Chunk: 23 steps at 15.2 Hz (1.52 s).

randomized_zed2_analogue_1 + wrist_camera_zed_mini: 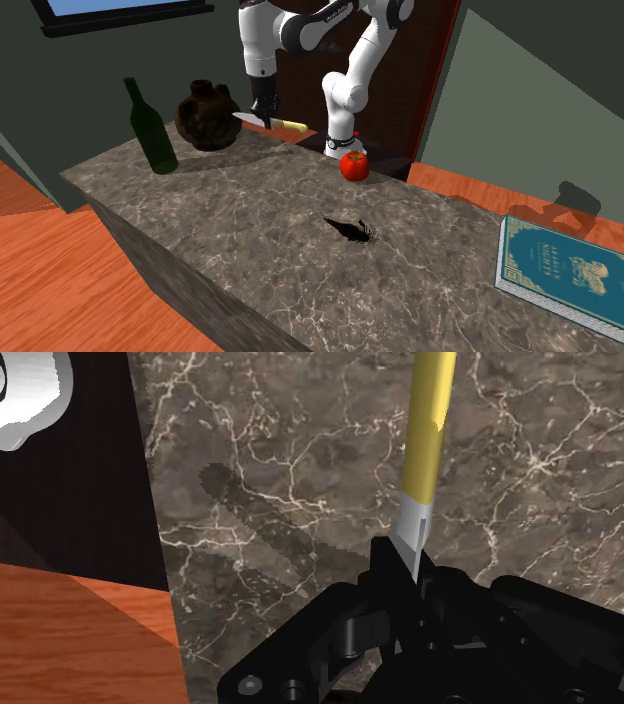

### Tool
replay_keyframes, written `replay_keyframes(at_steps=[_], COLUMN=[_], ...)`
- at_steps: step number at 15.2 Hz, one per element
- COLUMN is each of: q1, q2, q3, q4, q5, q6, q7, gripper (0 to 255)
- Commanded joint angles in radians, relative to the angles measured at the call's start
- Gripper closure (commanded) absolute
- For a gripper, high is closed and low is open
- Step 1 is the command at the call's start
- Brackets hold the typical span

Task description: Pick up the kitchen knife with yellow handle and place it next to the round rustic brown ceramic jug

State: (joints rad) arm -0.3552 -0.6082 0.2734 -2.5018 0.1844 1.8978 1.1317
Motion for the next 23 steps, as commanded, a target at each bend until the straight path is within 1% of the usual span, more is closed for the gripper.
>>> replay_keyframes(at_steps=[1,12,23], q1=[0.0,0.004,0.004], q2=[0.003,0.055,0.149], q3=[0.002,0.026,0.054], q4=[-0.025,-0.139,-0.229], q5=[0.002,0.018,0.03], q6=[0.028,0.194,0.377], q7=[-0.004,-0.007,-0.007], gripper=[255,255,255])
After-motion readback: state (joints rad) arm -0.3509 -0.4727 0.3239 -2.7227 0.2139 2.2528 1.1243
